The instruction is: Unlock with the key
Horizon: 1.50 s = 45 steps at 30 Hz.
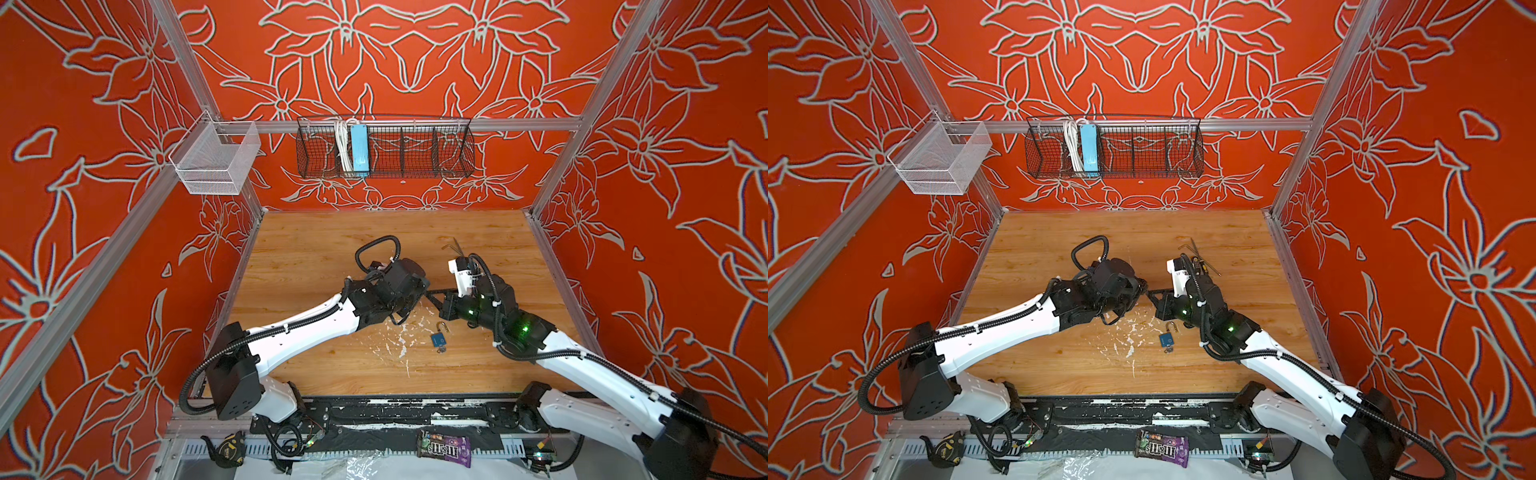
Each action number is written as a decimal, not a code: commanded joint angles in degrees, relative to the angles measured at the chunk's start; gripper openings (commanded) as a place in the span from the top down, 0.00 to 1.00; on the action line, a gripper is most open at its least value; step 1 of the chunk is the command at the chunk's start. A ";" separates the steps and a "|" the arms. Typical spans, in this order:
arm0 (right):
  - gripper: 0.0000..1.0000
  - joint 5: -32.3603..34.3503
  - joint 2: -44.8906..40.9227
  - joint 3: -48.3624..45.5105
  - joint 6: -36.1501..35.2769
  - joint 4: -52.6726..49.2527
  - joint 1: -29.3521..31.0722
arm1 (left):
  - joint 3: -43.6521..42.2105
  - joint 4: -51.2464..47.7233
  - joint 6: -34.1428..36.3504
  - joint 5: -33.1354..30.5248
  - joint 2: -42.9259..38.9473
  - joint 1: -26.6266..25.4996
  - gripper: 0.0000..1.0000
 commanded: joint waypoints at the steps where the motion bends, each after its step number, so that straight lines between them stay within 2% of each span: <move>1: 1.00 -2.22 -1.61 0.36 -0.63 3.90 0.23 | 1.14 1.92 0.69 0.51 -0.74 -0.89 1.00; 5: 1.00 -2.50 -3.42 1.52 -1.03 -1.37 0.22 | 0.78 0.05 1.90 -2.78 -1.98 -0.16 1.00; 10: 0.88 -3.58 -4.66 3.14 -1.13 -7.16 -0.39 | -0.39 -1.32 2.06 -4.48 -3.27 0.55 1.00; 15: 0.82 -6.50 -3.15 4.90 2.66 -6.78 -0.96 | -0.99 -1.04 2.27 -5.16 -3.61 0.59 1.00; 19: 0.79 -5.72 -1.66 7.17 4.56 -8.28 -1.35 | -0.92 -0.82 2.44 -5.07 -3.52 0.63 1.00; 34: 0.79 -7.11 3.27 8.22 5.44 -5.72 -3.19 | -0.72 0.45 2.69 -4.55 -3.21 0.57 1.00; 45: 0.83 -7.42 5.27 8.65 4.96 -4.05 -3.78 | -0.28 0.80 2.65 -3.85 -2.89 0.66 1.00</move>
